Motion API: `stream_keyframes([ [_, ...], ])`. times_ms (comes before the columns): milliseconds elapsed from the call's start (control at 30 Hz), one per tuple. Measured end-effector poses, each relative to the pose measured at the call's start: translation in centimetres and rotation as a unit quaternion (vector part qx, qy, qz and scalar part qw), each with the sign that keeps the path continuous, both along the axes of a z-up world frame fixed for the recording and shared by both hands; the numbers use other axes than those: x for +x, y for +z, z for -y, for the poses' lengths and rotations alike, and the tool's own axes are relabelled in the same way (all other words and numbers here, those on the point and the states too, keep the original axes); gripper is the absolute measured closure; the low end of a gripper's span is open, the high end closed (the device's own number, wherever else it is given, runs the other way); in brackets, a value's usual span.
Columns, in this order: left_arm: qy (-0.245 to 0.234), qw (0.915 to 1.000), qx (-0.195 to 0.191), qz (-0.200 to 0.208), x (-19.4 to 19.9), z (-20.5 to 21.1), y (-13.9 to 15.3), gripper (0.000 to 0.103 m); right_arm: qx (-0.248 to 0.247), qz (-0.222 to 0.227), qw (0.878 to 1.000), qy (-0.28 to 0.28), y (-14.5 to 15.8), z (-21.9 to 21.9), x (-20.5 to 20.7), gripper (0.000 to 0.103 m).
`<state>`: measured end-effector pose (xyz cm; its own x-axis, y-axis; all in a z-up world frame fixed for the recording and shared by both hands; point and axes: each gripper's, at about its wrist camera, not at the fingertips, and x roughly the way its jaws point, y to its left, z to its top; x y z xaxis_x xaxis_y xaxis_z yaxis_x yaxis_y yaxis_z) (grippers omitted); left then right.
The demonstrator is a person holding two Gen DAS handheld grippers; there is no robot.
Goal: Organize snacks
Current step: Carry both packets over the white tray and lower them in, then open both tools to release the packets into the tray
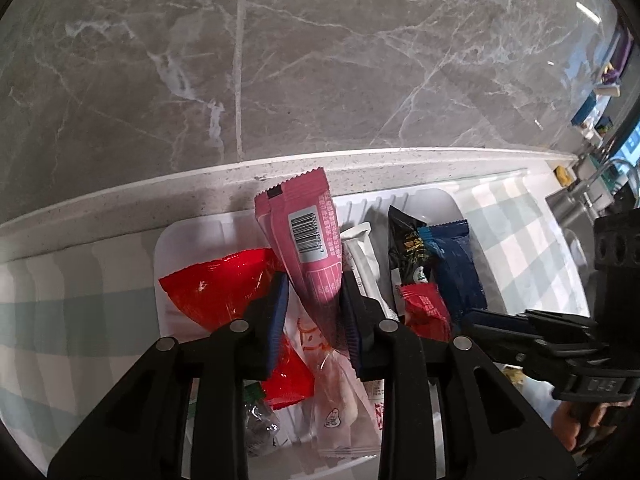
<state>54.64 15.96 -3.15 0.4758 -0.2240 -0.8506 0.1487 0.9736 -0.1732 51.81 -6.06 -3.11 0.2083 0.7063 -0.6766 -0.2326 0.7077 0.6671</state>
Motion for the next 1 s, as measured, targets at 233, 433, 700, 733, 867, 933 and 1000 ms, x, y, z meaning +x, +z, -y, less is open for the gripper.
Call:
stream_keyframes([
  [233,0.005,1.0,0.007,0.003,-0.3,0.2,0.4,0.076,0.002,0.005,1.0,-0.002,0.5,0.7,-0.8,0.068],
  [433,0.014,0.9997,0.008,0.016,-0.6,-0.6,1.6,0.064,0.002,0.009,1.0,-0.003,0.9,1.2,-1.4,0.067],
  [700,0.013,0.9994,0.017,0.029,-1.2,-0.8,2.7,0.056,0.003,0.012,1.0,-0.005,1.3,1.4,-1.9,0.066],
  [733,0.013,0.9993,0.018,0.03,-1.2,-0.9,2.9,0.056,0.003,0.012,1.0,-0.006,1.3,1.5,-2.0,0.066],
  [867,0.011,0.9991,0.022,0.034,-1.5,-1.0,3.4,0.056,0.002,0.014,1.0,-0.007,1.7,1.7,-2.4,0.066],
  [933,0.01,0.9989,0.026,0.038,-1.7,-1.0,3.8,0.056,0.003,0.015,1.0,-0.007,1.8,1.8,-2.5,0.066],
  [1000,0.01,0.9987,0.028,0.042,-2.0,-1.0,4.2,0.056,0.002,0.017,1.0,-0.008,1.9,1.9,-2.6,0.066],
])
